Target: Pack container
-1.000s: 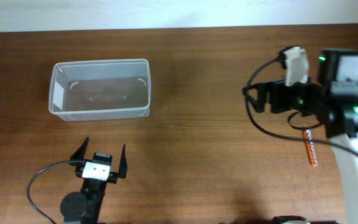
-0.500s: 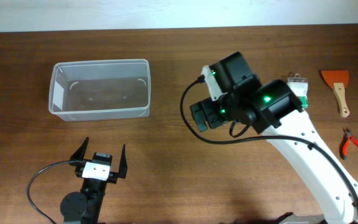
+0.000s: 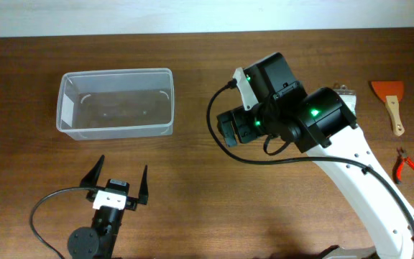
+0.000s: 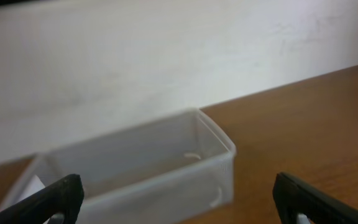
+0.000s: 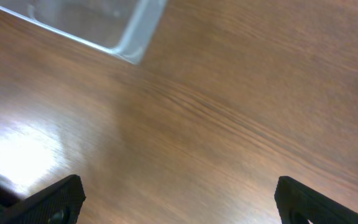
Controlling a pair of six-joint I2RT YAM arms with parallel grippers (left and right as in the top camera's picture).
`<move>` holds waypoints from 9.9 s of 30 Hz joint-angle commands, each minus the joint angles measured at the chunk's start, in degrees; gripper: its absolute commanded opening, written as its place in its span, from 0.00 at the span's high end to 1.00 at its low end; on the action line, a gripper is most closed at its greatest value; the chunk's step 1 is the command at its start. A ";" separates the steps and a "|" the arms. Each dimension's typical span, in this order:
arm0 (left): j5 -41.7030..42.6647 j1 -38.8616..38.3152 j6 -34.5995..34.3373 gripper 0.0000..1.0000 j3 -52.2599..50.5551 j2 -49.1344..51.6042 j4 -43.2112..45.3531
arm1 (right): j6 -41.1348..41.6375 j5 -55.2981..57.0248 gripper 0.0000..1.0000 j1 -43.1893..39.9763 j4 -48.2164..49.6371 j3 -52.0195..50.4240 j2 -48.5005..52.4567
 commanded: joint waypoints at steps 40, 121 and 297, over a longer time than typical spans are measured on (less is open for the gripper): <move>4.09 16.37 5.33 0.01 106.84 98.27 -80.43 | 6.51 -2.95 0.01 1.49 -6.84 23.56 28.68; 4.04 16.39 4.72 0.01 106.79 100.04 -85.70 | 12.46 -0.81 0.01 3.93 17.46 24.98 44.44; 4.07 16.39 3.21 0.01 106.79 100.04 -84.24 | 9.79 1.20 0.96 -12.48 -12.00 -1.05 28.39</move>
